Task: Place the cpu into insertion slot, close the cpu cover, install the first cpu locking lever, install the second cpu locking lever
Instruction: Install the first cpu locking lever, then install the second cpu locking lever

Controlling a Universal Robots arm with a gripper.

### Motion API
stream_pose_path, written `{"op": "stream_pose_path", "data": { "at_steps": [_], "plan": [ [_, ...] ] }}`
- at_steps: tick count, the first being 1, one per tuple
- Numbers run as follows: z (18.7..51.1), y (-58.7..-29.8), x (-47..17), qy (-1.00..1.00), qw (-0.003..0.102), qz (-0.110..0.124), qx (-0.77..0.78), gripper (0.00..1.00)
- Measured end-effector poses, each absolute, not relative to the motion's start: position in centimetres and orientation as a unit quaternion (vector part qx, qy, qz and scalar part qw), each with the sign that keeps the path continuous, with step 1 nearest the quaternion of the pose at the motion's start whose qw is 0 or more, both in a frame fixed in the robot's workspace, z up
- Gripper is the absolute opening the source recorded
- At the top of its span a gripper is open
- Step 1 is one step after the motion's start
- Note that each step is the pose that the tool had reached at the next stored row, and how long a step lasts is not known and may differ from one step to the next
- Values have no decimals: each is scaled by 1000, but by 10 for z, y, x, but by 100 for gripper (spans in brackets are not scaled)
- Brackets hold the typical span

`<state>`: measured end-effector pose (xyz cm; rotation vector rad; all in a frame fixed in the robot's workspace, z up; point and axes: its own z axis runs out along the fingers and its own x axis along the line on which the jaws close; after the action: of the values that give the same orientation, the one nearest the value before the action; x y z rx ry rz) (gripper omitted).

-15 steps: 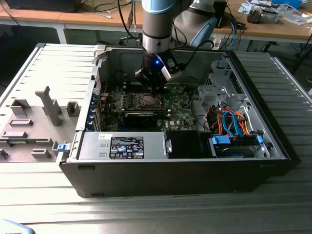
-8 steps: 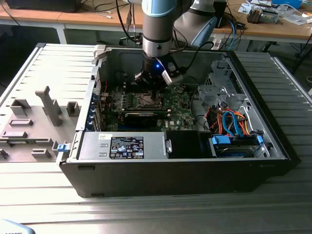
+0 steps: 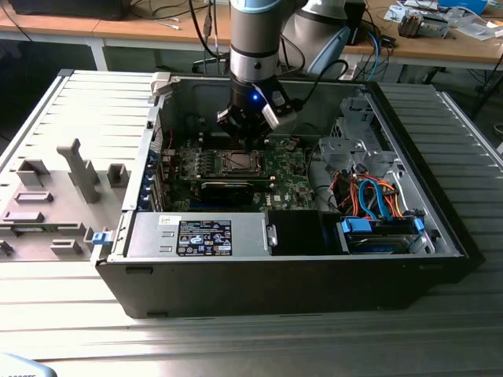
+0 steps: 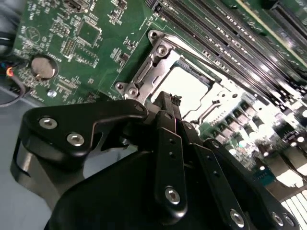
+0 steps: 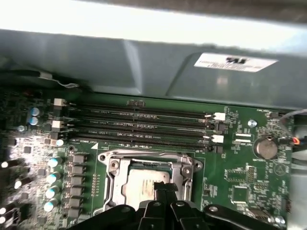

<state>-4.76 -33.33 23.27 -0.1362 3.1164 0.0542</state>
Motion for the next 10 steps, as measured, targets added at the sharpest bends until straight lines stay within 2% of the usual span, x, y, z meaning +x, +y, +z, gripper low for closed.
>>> {"op": "stream_pose_path", "data": {
  "at_steps": [4,10],
  "plan": [
    [247,-333,-48,999,11,17,-44,11],
    [249,-333,-48,999,11,17,-44,11]
  ]
}}
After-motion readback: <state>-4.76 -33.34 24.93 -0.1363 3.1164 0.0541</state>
